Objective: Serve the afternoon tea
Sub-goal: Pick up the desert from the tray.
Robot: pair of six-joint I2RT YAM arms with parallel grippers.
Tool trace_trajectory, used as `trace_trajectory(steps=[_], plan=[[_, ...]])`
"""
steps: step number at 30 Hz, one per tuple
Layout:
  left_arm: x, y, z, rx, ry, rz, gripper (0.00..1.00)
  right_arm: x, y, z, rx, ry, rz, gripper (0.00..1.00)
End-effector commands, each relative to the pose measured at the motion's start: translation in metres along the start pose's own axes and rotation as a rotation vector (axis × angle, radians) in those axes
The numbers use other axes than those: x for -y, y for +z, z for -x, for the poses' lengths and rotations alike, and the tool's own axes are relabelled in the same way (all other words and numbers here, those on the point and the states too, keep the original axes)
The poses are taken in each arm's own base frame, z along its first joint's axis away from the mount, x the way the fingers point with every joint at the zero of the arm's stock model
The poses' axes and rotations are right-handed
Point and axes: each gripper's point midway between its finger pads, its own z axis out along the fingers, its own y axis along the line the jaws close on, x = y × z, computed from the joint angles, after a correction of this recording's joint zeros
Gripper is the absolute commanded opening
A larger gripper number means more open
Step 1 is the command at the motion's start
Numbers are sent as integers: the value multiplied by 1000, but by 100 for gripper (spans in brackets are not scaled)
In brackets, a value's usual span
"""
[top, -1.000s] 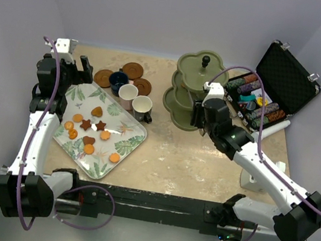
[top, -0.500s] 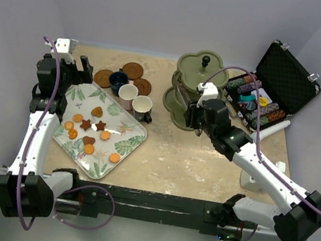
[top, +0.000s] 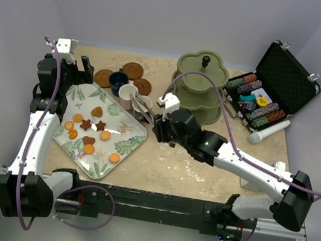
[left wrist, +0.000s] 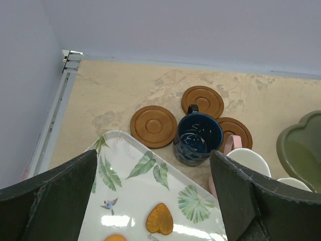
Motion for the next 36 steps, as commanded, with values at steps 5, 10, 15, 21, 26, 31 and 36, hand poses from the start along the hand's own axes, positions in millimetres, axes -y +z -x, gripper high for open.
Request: trace_trajectory(steps=[5, 10, 15, 21, 26, 31, 36], plan=[[2, 3, 0, 13, 21, -11, 98, -71, 2, 29, 97, 10, 118, 41], [2, 4, -1, 9, 22, -9, 98, -112, 27, -14, 29, 11, 198, 41], [3, 5, -3, 4, 22, -15, 99, -127, 39, -36, -6, 12, 214, 42], [4, 6, -3, 2, 21, -21, 98, -118, 48, -60, -55, -7, 169, 47], [4, 6, -3, -1, 21, -21, 98, -120, 52, -71, -80, -15, 181, 50], [3, 7, -4, -4, 21, -19, 98, -121, 60, -85, -116, -28, 179, 52], [4, 7, -4, -4, 21, -21, 99, -121, 64, -93, -135, -29, 176, 52]])
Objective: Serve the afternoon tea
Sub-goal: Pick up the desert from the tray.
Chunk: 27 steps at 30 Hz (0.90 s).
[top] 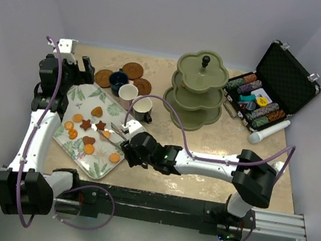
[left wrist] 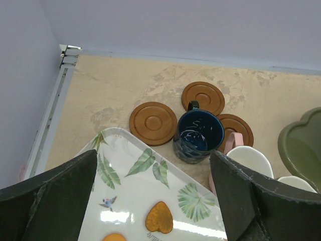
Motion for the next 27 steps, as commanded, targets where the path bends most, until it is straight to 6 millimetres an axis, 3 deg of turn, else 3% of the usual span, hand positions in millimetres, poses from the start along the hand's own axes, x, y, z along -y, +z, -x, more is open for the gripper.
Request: trace_trajectory(steps=[1, 15, 27], plan=[[3, 2, 3, 17, 22, -16, 98, -5, 0, 9, 38, 24, 23, 53], [4, 3, 1, 10, 22, -23, 98, -12, 8, 0, 12, -6, 34, 54], [4, 4, -1, 1, 24, -25, 98, -6, 10, -3, 0, -32, -27, 54]])
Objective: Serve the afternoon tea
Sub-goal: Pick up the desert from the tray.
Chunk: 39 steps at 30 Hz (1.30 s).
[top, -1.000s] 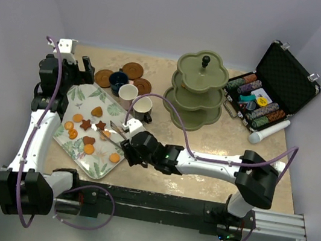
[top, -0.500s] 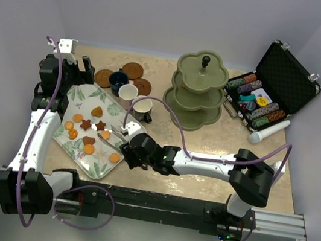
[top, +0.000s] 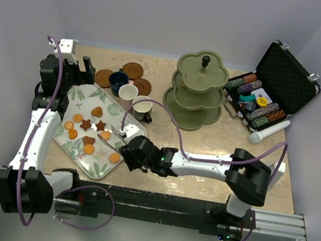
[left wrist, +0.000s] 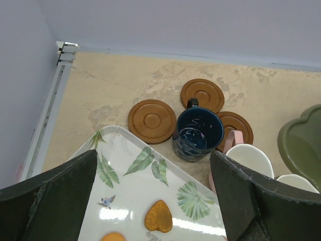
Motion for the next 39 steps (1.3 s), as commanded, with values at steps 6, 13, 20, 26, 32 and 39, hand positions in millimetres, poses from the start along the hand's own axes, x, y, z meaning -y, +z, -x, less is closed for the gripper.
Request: trace_trajectory(steps=[6, 13, 20, 26, 32, 39], plan=[[3, 1, 4, 16, 27, -19, 99, -1, 1, 20, 46, -38, -57, 52], [3, 0, 5, 19, 29, -19, 99, -3, 2, 19, 35, -63, -74, 50], [3, 0, 4, 17, 28, -16, 99, 0, 1, 21, 36, -66, -98, 44], [3, 0, 6, 20, 30, -18, 98, -2, -5, 33, 68, -47, -95, 38], [3, 0, 6, 22, 31, -17, 98, -3, -30, 63, 145, -21, -84, 36], [4, -1, 6, 23, 30, -18, 99, 14, -74, 114, 271, 33, -89, 35]])
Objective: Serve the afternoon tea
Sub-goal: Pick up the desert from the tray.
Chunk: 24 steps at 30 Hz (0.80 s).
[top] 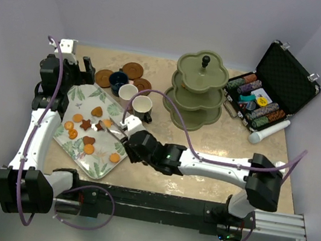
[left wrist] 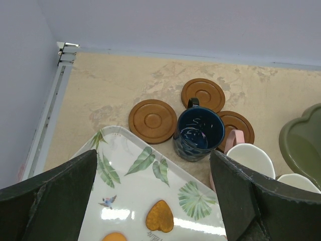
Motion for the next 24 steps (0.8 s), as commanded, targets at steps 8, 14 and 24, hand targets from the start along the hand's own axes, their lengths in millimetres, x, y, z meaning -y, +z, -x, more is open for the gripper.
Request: trace_trajectory(steps=[8, 14, 24], plan=[[3, -1, 7, 26, 22, -14, 98, 82, -64, 100, 265, 162, -119, 34], [4, -1, 7, 25, 22, -17, 98, 142, -83, 94, 271, 232, -234, 34], [5, -1, 8, 28, 21, -22, 99, 203, -108, 67, 235, 336, -352, 34]])
